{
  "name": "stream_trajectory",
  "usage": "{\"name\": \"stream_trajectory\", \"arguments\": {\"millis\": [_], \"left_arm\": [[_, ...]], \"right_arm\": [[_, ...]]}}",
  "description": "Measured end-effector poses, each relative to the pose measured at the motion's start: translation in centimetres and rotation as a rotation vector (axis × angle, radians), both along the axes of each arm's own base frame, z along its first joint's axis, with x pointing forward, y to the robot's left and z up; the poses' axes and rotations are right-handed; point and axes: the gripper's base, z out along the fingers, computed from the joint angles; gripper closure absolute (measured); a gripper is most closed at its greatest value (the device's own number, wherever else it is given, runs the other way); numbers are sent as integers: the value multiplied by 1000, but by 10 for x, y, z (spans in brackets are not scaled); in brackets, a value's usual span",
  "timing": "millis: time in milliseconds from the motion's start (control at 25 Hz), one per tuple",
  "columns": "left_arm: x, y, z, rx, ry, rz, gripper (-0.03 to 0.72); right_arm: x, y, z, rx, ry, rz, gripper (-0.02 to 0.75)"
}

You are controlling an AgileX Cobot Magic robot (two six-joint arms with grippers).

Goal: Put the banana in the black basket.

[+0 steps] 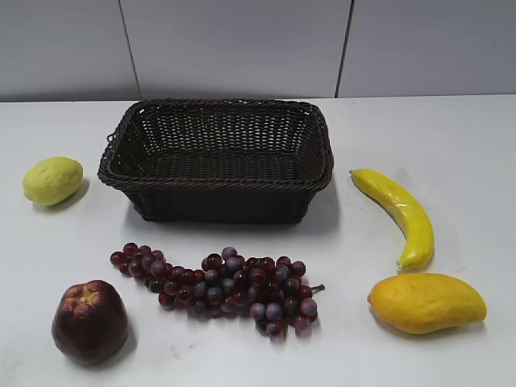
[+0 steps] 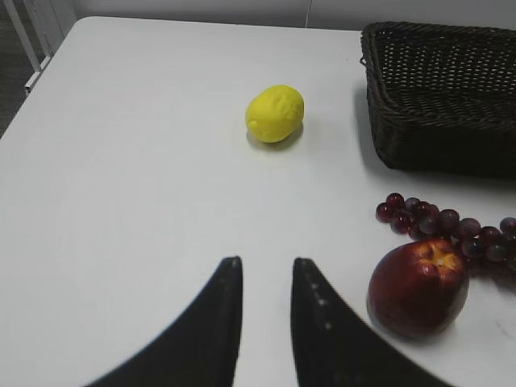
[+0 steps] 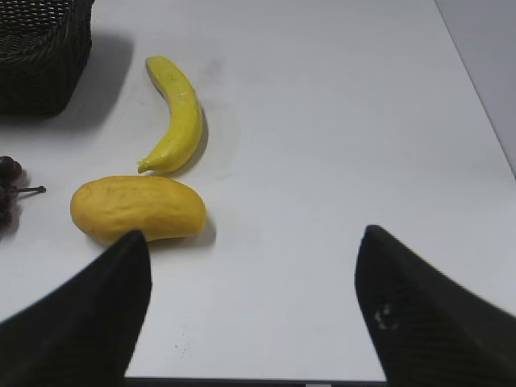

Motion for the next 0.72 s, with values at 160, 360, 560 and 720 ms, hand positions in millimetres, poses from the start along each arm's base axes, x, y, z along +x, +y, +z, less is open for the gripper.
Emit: {"name": "stream_trajectory", "arguments": {"millis": [160, 360, 560, 720], "left_arm": [[0, 0, 0, 0, 0, 0, 484], [0, 0, 0, 0, 0, 0, 484], [0, 0, 0, 0, 0, 0, 484], [0, 0, 0, 0, 0, 0, 484]], "right_arm": [[0, 0, 0, 1, 0, 0, 110], [0, 0, 0, 1, 0, -1, 115], [0, 0, 0, 1, 0, -1, 121], [0, 0, 0, 2, -1, -2, 130]]}}
